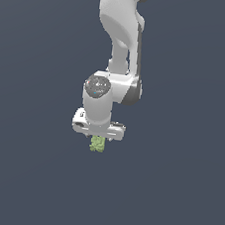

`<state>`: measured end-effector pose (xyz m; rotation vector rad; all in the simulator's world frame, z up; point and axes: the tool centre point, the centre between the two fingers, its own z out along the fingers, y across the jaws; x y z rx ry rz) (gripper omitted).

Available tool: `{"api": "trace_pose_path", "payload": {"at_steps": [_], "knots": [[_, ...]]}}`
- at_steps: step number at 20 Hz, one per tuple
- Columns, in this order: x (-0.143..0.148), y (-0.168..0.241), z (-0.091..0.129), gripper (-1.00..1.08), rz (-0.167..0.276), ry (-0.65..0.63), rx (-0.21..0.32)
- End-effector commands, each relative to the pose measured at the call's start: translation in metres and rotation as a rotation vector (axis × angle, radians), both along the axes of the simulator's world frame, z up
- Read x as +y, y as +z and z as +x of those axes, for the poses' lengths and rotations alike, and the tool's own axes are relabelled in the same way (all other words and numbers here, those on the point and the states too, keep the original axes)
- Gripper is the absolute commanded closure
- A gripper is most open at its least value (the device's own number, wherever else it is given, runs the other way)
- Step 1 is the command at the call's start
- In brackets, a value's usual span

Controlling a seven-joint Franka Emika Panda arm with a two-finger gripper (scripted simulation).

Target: Pick up the object and move it to a goal position.

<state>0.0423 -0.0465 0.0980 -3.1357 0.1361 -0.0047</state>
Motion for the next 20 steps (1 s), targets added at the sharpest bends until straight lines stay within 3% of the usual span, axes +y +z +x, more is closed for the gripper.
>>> {"api": "trace_pose_path", "payload": {"at_steps": [1,9,20], "knots": [[-0.005,-0.006,0.002,-0.92,-0.002,-0.002,0.002],[-0.006,-0.013,0.001,-0.92,-0.003,-0.004,0.003],[-0.007,-0.058,0.001,-0.92,-0.003,-0.004,0.003]]}}
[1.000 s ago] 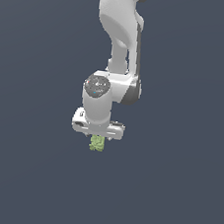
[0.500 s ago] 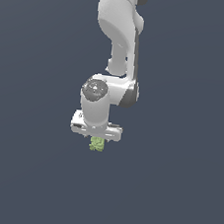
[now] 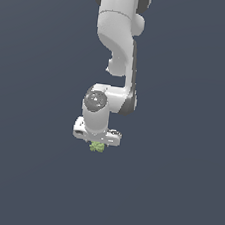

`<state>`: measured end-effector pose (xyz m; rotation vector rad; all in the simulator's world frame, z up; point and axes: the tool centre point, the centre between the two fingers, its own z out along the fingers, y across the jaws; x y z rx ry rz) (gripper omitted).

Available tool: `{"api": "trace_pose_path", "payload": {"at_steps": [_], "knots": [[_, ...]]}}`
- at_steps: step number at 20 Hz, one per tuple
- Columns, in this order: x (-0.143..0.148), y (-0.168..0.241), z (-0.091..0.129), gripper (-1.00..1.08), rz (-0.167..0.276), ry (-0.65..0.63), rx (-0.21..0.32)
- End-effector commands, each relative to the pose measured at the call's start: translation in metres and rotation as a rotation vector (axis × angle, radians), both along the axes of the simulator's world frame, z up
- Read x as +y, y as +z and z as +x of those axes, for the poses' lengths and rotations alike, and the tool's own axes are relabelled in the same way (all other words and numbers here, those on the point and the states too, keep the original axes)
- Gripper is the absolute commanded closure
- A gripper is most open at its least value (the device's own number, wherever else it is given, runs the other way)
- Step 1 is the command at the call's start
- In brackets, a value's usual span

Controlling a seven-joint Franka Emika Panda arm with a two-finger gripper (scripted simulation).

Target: Pick up the object and move it to a goal position.

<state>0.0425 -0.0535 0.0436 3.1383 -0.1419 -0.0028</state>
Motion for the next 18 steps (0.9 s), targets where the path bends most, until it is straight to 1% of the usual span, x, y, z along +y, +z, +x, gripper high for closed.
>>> {"api": "trace_pose_path", "payload": {"at_steps": [1,3,4,14,18], "knots": [[-0.0002,-0.0041,0.0011,-0.92,0.0,0.0,-0.002],[-0.0002,-0.0041,0.0017,-0.92,0.0,0.0,-0.002],[-0.0002,-0.0041,0.0017,1.08,0.0,0.0,-0.002],[-0.0003,-0.0041,0.0017,1.08,0.0,0.0,-0.002],[0.0006,0.0029,0.0042,1.08,-0.001,-0.005,-0.01]]}}
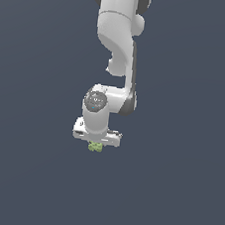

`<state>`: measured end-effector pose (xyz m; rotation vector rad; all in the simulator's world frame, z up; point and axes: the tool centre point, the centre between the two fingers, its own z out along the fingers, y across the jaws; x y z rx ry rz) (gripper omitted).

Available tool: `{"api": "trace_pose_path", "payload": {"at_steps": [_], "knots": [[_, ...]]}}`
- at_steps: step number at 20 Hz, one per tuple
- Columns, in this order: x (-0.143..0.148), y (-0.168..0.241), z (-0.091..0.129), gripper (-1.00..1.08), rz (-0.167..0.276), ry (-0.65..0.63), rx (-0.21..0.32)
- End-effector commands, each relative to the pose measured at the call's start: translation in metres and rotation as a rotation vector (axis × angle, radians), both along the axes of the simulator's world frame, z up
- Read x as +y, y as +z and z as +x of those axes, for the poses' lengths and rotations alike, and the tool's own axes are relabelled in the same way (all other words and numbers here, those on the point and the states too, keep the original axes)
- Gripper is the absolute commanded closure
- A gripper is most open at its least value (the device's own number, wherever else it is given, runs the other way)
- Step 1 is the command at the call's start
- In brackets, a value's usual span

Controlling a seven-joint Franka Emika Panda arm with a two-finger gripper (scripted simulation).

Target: Pick up the object and move it to a goal position.

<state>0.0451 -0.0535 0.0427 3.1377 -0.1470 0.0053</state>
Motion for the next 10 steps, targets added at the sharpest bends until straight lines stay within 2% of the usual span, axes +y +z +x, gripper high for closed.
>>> {"api": "trace_pose_path", "payload": {"at_steps": [1,6,10], "knots": [[0.001,0.008,0.003,1.08,-0.001,-0.005,-0.01],[0.006,0.04,0.014,1.08,-0.006,-0.029,-0.048],[0.012,0.084,0.027,1.08,-0.012,-0.061,-0.099]]}}
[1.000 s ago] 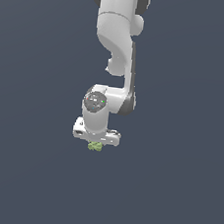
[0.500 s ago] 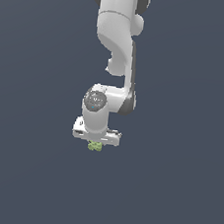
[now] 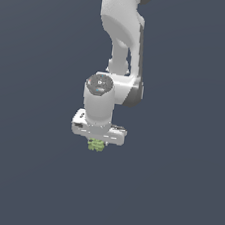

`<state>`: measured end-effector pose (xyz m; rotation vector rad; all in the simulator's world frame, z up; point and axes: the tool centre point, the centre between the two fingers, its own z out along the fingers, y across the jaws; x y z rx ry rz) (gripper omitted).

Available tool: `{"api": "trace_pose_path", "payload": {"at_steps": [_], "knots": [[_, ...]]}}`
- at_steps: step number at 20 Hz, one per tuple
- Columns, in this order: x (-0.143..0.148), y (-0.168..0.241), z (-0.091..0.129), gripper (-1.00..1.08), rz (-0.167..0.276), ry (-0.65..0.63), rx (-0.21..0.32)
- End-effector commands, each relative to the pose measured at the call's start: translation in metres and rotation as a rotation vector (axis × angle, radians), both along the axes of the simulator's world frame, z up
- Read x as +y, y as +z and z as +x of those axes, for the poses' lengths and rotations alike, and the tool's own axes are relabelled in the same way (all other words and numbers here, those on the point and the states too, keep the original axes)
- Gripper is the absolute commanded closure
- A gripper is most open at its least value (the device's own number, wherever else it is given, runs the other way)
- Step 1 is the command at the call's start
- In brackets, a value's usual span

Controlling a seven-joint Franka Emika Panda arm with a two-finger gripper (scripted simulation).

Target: Pick up the object and move it to a goal position.

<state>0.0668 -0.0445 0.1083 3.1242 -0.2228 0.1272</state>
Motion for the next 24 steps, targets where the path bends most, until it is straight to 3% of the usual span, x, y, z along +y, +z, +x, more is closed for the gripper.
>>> {"api": "trace_pose_path", "payload": {"at_steps": [1,9,15,24], "knots": [[0.004,0.032,0.009,1.08,-0.004,-0.022,-0.038],[0.021,0.172,0.034,1.08,-0.027,-0.123,-0.198],[0.034,0.275,0.04,1.08,-0.047,-0.196,-0.313],[0.048,0.368,0.037,1.08,-0.07,-0.261,-0.417]]}}
